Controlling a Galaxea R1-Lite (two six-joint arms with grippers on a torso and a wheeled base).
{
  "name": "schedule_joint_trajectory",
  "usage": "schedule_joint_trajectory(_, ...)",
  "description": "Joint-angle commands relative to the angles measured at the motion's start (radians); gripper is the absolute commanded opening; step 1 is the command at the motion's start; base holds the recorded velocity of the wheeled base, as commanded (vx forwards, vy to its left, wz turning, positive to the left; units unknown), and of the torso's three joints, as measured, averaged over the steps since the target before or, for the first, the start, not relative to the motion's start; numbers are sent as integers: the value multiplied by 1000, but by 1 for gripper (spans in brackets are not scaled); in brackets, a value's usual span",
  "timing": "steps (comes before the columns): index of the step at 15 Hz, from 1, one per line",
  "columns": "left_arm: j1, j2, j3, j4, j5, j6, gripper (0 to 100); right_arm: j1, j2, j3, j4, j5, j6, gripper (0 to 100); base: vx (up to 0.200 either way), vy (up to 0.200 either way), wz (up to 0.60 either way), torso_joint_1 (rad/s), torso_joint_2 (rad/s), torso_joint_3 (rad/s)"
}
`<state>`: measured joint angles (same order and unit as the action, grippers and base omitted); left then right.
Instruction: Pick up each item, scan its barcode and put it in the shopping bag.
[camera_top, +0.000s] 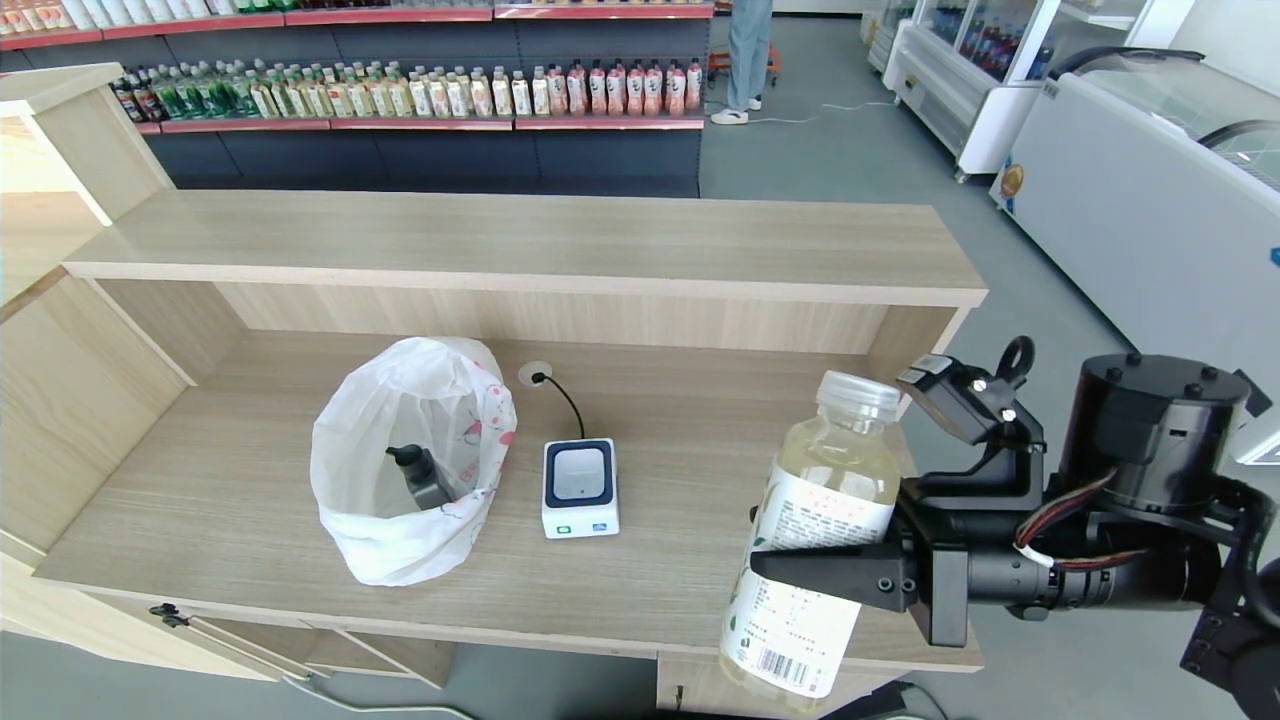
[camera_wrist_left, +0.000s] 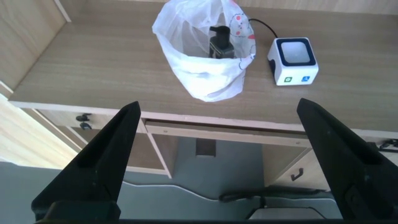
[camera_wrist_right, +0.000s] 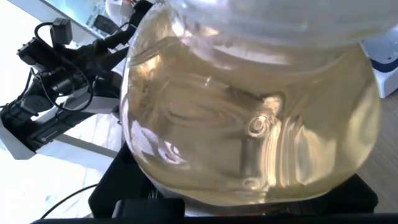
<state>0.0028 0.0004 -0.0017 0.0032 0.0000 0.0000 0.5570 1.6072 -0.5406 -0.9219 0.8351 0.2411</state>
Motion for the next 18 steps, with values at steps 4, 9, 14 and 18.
schedule_joint_trajectory(4,0,0,0,0,0,0,100,0,3,-7,-2,-1,0,0,0,0,0,0,0,0)
schedule_joint_trajectory(9,0,0,0,0,0,0,100,-35,-4,5,0,-123,-160,0,0,0,0,0,0,0)
schedule_joint_trajectory(14,0,0,0,0,0,0,100,-266,-27,82,-104,-401,-582,0,0,0,0,0,0,0)
schedule_joint_trajectory(18,0,0,0,0,0,0,100,-293,-15,146,-179,-498,-849,0,0,0,0,0,0,0)
